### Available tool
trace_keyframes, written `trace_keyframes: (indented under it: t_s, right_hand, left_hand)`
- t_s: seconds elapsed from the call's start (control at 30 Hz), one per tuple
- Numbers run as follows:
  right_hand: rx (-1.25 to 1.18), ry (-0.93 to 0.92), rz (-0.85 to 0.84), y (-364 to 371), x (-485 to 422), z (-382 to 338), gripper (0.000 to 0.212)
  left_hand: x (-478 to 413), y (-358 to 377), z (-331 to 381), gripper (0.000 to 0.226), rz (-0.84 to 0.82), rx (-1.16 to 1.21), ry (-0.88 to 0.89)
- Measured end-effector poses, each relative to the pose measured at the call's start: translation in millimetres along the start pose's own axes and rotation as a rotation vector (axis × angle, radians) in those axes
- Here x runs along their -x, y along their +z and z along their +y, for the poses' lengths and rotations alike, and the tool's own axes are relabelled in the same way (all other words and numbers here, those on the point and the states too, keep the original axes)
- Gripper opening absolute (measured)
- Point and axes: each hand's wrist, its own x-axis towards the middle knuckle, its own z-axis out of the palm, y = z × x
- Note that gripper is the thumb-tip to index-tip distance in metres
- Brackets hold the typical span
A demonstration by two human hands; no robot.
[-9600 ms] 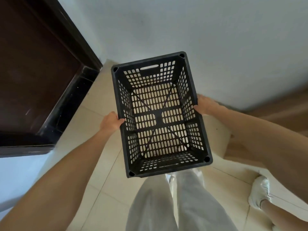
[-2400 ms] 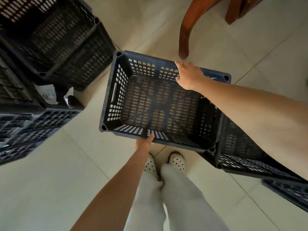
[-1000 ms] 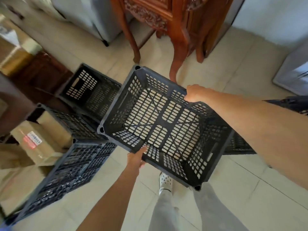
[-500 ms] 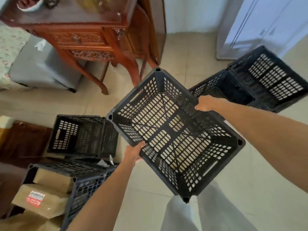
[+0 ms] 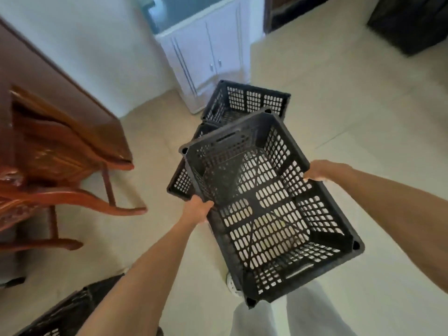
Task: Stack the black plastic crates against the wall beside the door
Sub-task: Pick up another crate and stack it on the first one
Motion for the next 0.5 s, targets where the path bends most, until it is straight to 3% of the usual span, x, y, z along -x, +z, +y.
trace_keyframes:
  t_s: [0.13,0.23,0.37,0.5]
  right_hand:
    - [-0.133,0.132,0.004,-17,12,107,0.030]
    - [-0.237,0.238,0.050,-27,19,182,0.036]
    - [-0.312,0.312,0.020,-39,31,263,0.029]
    - [-0.419,0.371,0.017,-55,34,324,0.041]
  left_hand:
    - [-3,28,113,0.043,-0.088,-0.114,0.112]
    - [6,57,202,0.041,-0.121,-0.210,0.225]
    - [25,97,304,0.039,-0.116,-0.389,0.349]
    - [36,127,390,0.034,-0.076,-0.540,0.498]
